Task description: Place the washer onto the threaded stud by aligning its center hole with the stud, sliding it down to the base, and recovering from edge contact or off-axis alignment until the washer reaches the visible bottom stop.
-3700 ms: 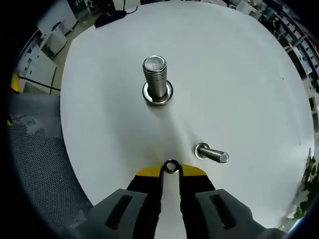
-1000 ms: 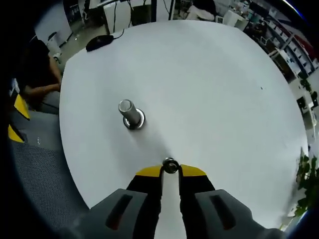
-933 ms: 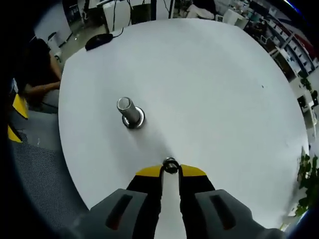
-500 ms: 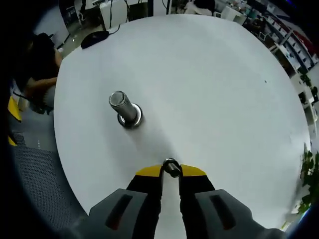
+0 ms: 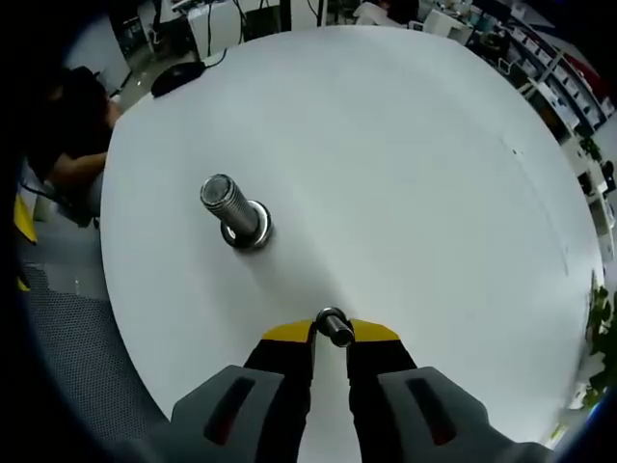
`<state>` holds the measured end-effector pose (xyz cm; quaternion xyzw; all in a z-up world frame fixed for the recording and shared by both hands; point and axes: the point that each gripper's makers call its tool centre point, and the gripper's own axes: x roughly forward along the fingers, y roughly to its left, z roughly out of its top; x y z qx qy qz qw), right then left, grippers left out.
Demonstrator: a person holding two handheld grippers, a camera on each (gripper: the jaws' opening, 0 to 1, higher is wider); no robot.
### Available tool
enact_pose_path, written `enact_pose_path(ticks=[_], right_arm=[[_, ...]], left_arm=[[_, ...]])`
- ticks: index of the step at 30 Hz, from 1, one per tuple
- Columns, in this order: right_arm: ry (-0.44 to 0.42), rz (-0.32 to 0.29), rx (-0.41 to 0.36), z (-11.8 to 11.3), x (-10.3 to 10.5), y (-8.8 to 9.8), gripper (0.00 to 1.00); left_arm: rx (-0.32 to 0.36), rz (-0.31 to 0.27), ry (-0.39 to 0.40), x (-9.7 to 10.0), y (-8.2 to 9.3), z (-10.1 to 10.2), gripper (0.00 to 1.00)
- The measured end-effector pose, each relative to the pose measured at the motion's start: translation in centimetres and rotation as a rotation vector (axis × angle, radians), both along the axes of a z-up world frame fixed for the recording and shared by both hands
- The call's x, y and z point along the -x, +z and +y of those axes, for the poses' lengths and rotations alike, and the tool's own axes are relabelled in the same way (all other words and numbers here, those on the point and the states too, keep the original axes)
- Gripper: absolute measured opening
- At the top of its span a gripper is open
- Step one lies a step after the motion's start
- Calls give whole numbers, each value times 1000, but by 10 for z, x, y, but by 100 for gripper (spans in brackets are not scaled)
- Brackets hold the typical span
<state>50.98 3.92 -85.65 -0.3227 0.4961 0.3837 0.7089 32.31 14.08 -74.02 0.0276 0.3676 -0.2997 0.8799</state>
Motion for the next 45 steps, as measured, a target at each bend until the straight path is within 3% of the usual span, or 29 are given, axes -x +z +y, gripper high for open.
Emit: enact_pose_path(ticks=[9, 17, 24, 28, 29, 34, 38, 40, 42, 43, 45], right_arm=[[2, -22, -4, 0, 2, 8, 19], [21, -77, -59, -3, 11, 32, 20], [55, -168, -116, -15, 22, 60, 20], [-17, -202, -221, -22, 26, 81, 20], [-30, -214, -246, -27, 27, 88, 20], [-21, -275, -298, -51, 42, 115, 20], [-122, -302, -436, -68, 60, 135, 21], [-142, -312, -464, -76, 67, 138, 21], [-155, -322, -503, -84, 81, 144, 21], [-163, -327, -530, -84, 85, 148, 22], [-173, -351, -568, -90, 93, 157, 22]], left_arm=[[10, -4, 1, -1, 1, 0, 17], [22, -17, 0, -2, 5, -2, 17], [26, -35, 6, -5, 8, -2, 18], [25, -33, 5, -5, 8, -2, 18], [35, -60, 14, -8, 14, -1, 18], [63, -90, 65, -15, 22, 5, 19], [57, -114, 84, -17, 25, 8, 20], [54, -133, 96, -18, 28, 10, 20], [43, -246, 139, -28, 48, 20, 19], [61, -274, 149, -30, 54, 21, 19], [82, -268, 165, -29, 56, 23, 20]])
